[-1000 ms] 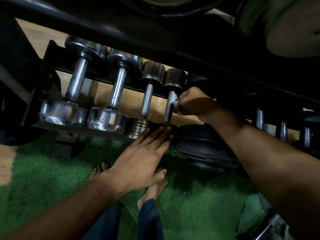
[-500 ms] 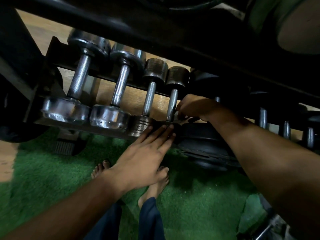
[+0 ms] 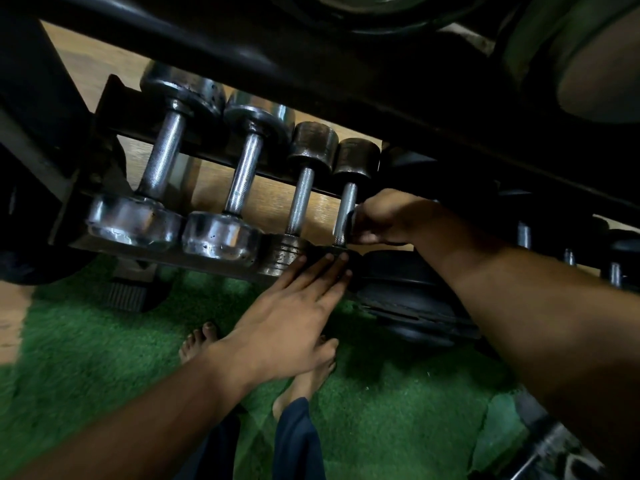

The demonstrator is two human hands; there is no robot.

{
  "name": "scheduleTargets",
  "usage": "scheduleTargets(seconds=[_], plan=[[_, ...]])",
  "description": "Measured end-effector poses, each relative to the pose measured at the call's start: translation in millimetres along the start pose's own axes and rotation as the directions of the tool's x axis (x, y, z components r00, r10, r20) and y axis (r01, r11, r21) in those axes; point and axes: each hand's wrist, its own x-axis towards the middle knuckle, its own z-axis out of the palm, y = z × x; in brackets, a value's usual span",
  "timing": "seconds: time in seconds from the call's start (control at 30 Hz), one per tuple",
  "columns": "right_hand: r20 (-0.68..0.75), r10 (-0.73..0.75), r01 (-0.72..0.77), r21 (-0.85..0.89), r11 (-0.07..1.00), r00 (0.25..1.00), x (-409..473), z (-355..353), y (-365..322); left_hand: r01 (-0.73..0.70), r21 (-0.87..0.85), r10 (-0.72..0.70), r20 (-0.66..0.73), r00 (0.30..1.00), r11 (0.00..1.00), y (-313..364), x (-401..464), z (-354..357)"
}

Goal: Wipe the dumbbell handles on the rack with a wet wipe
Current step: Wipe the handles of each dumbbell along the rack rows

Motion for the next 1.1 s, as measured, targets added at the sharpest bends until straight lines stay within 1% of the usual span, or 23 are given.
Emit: scheduleTargets(seconds=[0.03,0.07,0.1,0.13,0.17,0.2,0.23,0.27,0.3,0.4,0.43,0.47,0.53,0.6,0.7,0.73,0.8,0.9,1.03,1.1], plan=[[0.017,-0.008,0.010,-0.158,0.987,1.000,0.5,1.4,2.3,0.000,-0.001,0.000,-0.001,1.000,1.000,0.1,-0.3,0.0],[0.014,-0.046,0.048,-0.342,0.938,0.999,1.2,2.9,2.1,-0.002,-0.002,0.002,-0.003,1.000,1.000,0.2,-0.6,-0.2],[0.000,-0.108,0.092,-0.527,0.845,0.994,-1.6,4.9,0.1,-0.004,-0.003,0.004,-0.005,1.000,1.000,0.4,-1.1,0.0],[-0.005,-0.161,0.115,-0.675,0.729,0.987,-6.4,6.8,-3.4,-0.005,-0.005,0.005,-0.008,1.000,1.000,0.9,-1.3,-0.7],[0.005,-0.191,0.123,-0.780,0.613,0.982,-13.4,8.0,-7.6,-0.007,-0.008,0.007,-0.011,1.000,1.000,1.0,-1.5,-0.9],[0.034,-0.221,0.145,-0.848,0.509,0.975,-18.3,7.9,-10.7,-0.008,-0.011,0.008,-0.013,1.000,1.000,0.8,-1.4,-1.1],[0.064,-0.254,0.172,-0.887,0.429,0.965,-24.9,7.2,-13.8,-0.007,-0.012,0.007,-0.017,1.000,1.000,0.4,-1.3,-1.0],[0.087,-0.301,0.199,-0.910,0.364,0.950,-29.5,6.0,-17.1,-0.005,-0.009,0.005,-0.022,1.000,1.000,-0.2,-1.1,-0.2],[0.095,-0.362,0.226,-0.913,0.339,0.927,-33.2,4.7,-19.8,-0.004,-0.004,0.004,-0.028,1.000,1.000,-0.9,-1.1,0.6],[0.029,-0.548,0.294,-0.867,0.402,0.836,-35.0,1.8,-28.8,-0.004,0.006,0.004,-0.032,0.999,1.000,-0.9,-1.0,1.5],[0.029,-0.599,0.327,-0.859,0.395,0.800,-34.5,2.3,-32.1,-0.003,0.006,0.003,-0.032,0.999,1.000,-0.6,-1.1,1.4],[0.048,-0.634,0.353,-0.862,0.364,0.772,-33.5,3.8,-34.8,-0.003,0.005,0.003,-0.030,1.000,1.000,-0.2,-1.2,0.5],[0.121,-0.662,0.377,-0.889,0.259,0.740,-29.6,8.1,-36.7,-0.005,0.002,0.005,-0.030,1.000,1.000,-0.3,-1.3,-0.3],[0.197,-0.634,0.370,-0.917,0.151,0.748,-24.7,13.7,-33.7,-0.003,0.000,0.003,-0.032,0.999,1.000,-0.4,-1.2,-0.1],[0.268,-0.596,0.270,-0.959,-0.088,0.757,-19.9,26.1,-32.8,-0.002,0.011,0.002,-0.030,1.000,1.000,-0.4,-0.4,1.4],[0.270,-0.592,0.234,-0.962,-0.139,0.759,-20.7,29.8,-35.8,-0.001,0.011,0.002,-0.029,1.000,1.000,-0.5,-0.2,1.8],[0.280,-0.561,0.211,-0.960,-0.185,0.779,-24.9,35.5,-43.2,-0.001,0.011,0.001,-0.032,0.999,1.000,-0.9,0.0,2.5],[0.312,-0.448,0.240,-0.947,-0.211,0.838,-30.6,40.6,-46.2,0.007,0.005,-0.007,-0.039,0.999,1.000,-0.7,0.0,1.7],[0.307,-0.449,0.193,-0.940,-0.282,0.839,-35.9,48.6,-41.7,0.006,0.004,-0.006,-0.041,0.999,1.000,0.0,0.1,0.8],[0.313,-0.397,0.211,-0.936,-0.280,0.863,-36.2,51.6,-42.2,0.007,0.000,-0.007,-0.036,0.999,1.000,0.1,0.9,0.8]])
